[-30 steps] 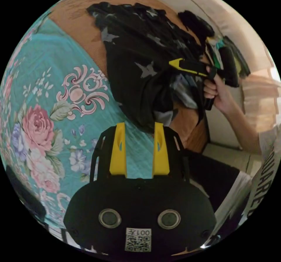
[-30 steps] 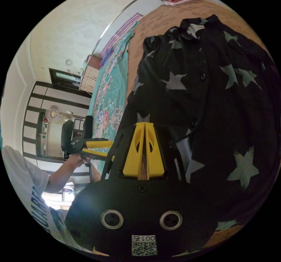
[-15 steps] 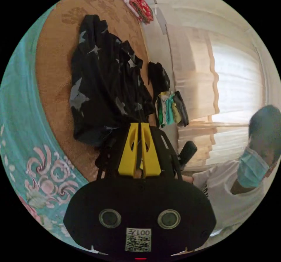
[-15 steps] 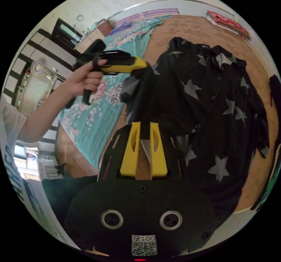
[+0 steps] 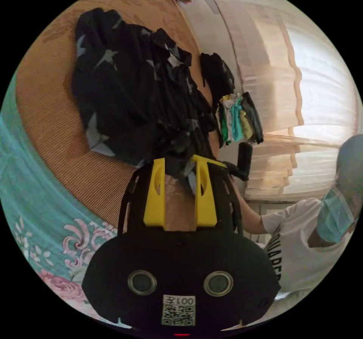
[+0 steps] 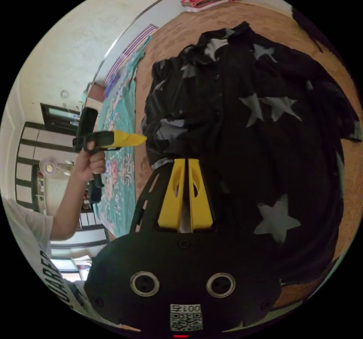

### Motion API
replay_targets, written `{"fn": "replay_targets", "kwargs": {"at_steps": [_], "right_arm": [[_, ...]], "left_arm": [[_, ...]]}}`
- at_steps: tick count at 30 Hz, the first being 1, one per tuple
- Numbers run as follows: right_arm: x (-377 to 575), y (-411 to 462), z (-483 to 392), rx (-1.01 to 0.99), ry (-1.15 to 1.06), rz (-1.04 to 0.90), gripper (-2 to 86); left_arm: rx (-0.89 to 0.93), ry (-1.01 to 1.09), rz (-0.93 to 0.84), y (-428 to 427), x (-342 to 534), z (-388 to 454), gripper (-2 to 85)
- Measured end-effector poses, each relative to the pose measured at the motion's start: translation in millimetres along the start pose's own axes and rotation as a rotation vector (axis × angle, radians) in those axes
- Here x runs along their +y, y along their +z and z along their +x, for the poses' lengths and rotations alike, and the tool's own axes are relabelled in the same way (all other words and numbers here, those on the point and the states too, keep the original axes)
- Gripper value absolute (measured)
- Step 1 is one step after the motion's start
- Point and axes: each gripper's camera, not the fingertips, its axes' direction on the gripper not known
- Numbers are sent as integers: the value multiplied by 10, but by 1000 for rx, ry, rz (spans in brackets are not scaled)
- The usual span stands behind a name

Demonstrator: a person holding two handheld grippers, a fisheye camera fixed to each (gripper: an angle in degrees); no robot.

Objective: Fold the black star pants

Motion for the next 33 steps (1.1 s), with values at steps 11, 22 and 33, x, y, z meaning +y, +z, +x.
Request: {"fn": "replay_targets", "kwargs": {"at_steps": [11,22,33], "right_arm": [[76,303,-679,146,-310,-94,114],[503,507,-1417,-20,-677,-102,21],[1745,1250,-2188,398,-1326,-335,40]], "left_arm": [[-457,197,-24,547,308,287,90],[-198,118,154,374,1381,545,-8],[-226,-344,239,760,3292,789,29]]}}
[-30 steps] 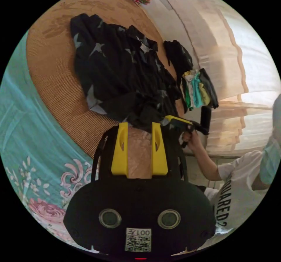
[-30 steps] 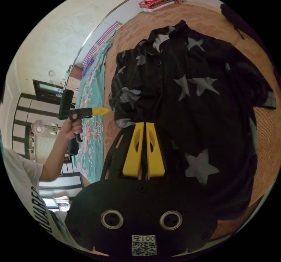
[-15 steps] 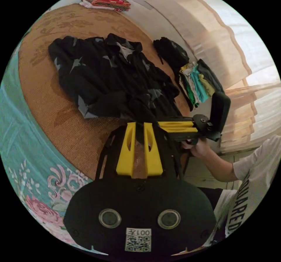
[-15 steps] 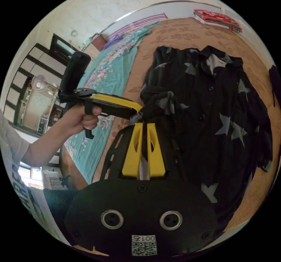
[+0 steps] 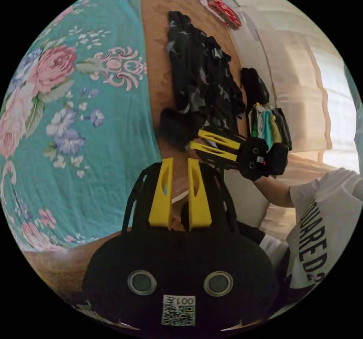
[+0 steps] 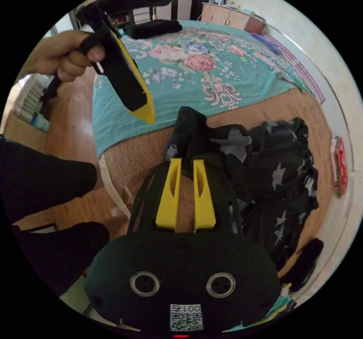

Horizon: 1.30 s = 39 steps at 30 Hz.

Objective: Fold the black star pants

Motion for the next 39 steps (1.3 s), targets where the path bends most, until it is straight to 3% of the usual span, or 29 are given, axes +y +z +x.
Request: {"fn": "replay_targets", "kwargs": {"at_steps": [3,11,13,15,18,23,31,35,39], "right_arm": [[52,-127,-132,83,10,69,57],[364,-369,299,-52,189,200,62],[366,-305,429,-110,187,183,87],[378,-286,511,-142,192,190,107],[397,-336,624,-148,204,214,141],[402,-425,674,-292,135,244,176],[155,-130,739,-107,184,205,100],[142,-67,896,4,206,142,42],[495,-452,1433,-151,317,317,25]], "left_arm": [[-75,-19,91,11,303,90,43],[-279,197,253,98,432,469,71],[-261,233,224,144,427,511,41],[-108,239,168,184,492,546,0],[39,280,244,109,810,776,-7],[18,180,271,55,1185,1043,-9],[-238,-39,361,-165,1444,1044,-1],[-327,15,297,-203,1445,1111,49],[-395,197,212,-122,1391,1221,94]]}}
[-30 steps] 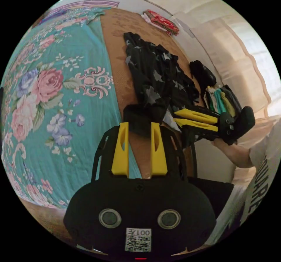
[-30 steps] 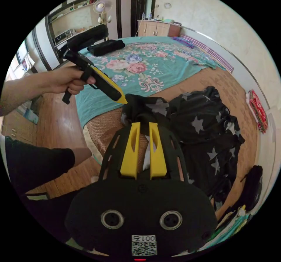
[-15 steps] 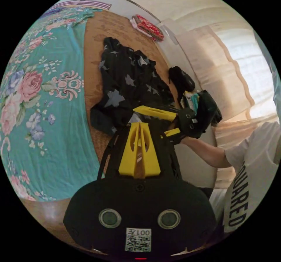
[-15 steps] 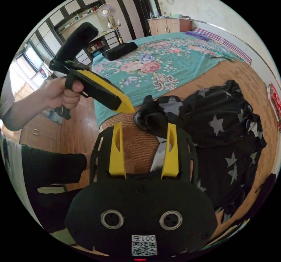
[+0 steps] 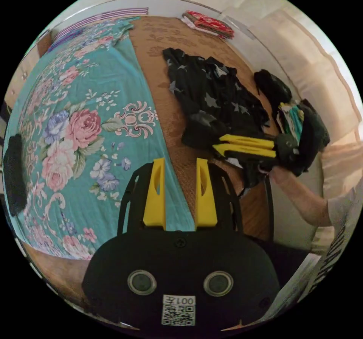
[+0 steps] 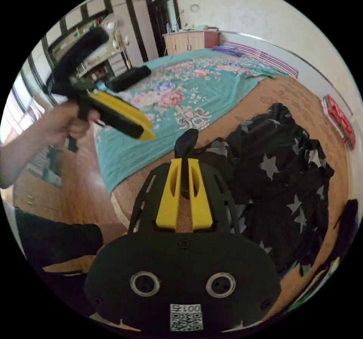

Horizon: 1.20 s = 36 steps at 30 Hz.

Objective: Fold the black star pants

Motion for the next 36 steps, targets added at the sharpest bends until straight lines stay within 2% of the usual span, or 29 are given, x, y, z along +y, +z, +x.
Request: {"fn": "replay_targets", "kwargs": {"at_steps": [5,7,12,17,19,21,27,33,36], "right_arm": [[133,-464,1004,-392,244,180,16],[219,-470,1531,-632,399,213,14],[401,-421,2176,-954,625,386,12],[325,-488,2418,-896,606,330,10],[250,-522,2533,-934,566,288,8],[207,-563,2639,-945,540,271,7],[44,-718,2974,-885,503,200,5],[-210,-719,2991,-840,408,89,6],[-259,-736,3024,-826,401,87,6]], "left_arm": [[17,236,-20,183,-145,194,106],[46,278,1,234,-224,252,107],[163,338,92,328,-443,426,119],[215,342,106,438,-489,540,126],[245,299,122,474,-479,527,124],[371,249,147,506,-450,483,118],[535,208,191,548,-277,419,120],[629,175,188,633,-167,424,163],[653,136,197,652,-80,427,145]]}}
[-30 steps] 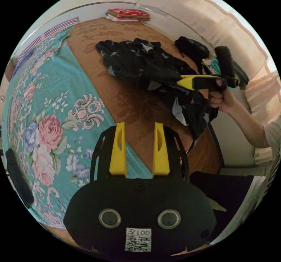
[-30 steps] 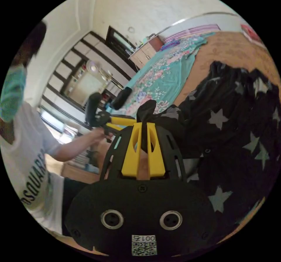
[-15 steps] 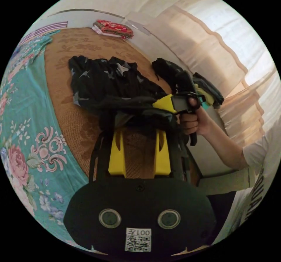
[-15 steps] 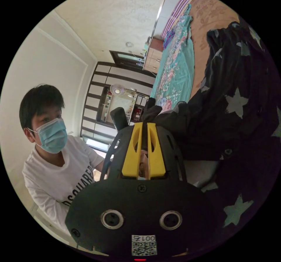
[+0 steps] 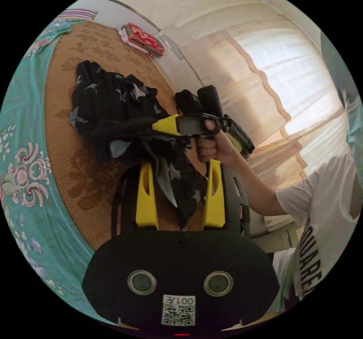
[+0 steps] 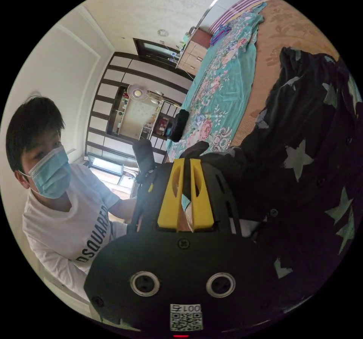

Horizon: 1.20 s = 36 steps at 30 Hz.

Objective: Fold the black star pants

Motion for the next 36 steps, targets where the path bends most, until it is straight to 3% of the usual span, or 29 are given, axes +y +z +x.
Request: {"fn": "replay_targets", "kwargs": {"at_steps": [6,14,23,26,30,34,36], "right_arm": [[-32,-18,-137,-72,-64,25,5],[-39,-84,-305,-61,-187,-76,5],[240,580,-497,21,-342,-629,13],[487,873,-503,165,-358,-827,17],[871,1048,-533,465,-390,-973,22],[1047,881,-639,578,-347,-825,28],[1114,795,-704,550,-320,-764,34]], "left_arm": [[-165,-121,-22,31,146,-94,5],[-261,-316,85,-238,584,-67,-9],[-137,-685,245,-329,1402,-15,-9],[-103,-768,279,-317,1614,13,-9],[-124,-781,284,-392,1730,155,-8],[-213,-701,222,-494,1644,395,-3],[-318,-519,115,-494,1420,672,15]]}}
